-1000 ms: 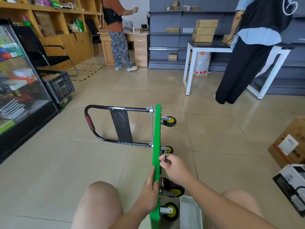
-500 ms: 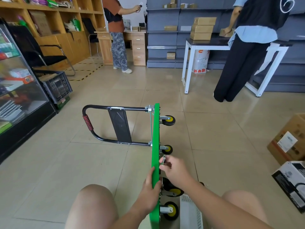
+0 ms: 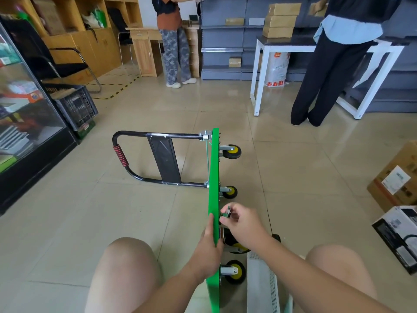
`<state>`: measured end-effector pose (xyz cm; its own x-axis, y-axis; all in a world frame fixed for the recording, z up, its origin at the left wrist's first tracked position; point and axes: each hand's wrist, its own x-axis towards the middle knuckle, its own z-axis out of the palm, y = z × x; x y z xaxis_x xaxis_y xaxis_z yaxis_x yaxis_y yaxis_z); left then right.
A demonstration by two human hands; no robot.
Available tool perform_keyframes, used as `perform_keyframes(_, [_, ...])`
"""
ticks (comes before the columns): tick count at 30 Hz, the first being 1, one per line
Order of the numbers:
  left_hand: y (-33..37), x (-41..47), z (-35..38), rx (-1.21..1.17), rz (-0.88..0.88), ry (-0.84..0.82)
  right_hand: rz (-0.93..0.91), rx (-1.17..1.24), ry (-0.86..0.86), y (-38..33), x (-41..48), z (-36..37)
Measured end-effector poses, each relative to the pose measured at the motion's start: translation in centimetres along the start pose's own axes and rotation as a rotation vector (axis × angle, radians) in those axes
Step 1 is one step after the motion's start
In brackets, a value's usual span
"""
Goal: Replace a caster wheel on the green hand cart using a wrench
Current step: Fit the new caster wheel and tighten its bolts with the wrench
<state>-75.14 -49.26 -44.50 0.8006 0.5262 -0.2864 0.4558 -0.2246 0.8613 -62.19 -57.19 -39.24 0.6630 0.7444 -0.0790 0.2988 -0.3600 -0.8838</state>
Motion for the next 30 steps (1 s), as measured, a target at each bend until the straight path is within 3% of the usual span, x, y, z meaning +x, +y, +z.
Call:
perform_keyframes(10, [-0.8,-0.9,-0.1,-0.027,-0.013,-0.012,-0.045,0.086,0.088,-0.7,-1.7,-0.5])
perform_keyframes(16, [-2.1,-1.6,-0.8,-0.299,-0.074,-0.086,-0.051,0.167,0.134,0.5,-5.4,-1.5])
perform_keyframes(23, [-2.4,-1.6,-1.1,-0.381,-0.13,-0.069,-0.076,0.084,0.123,3.4,-9.0,0.3])
perform_keyframes(30, [-3.0,-1.5,-1.2,-0.352,-0.117,-0.076,-0.232,-0.037,0.1,3.1,-9.0,1.5])
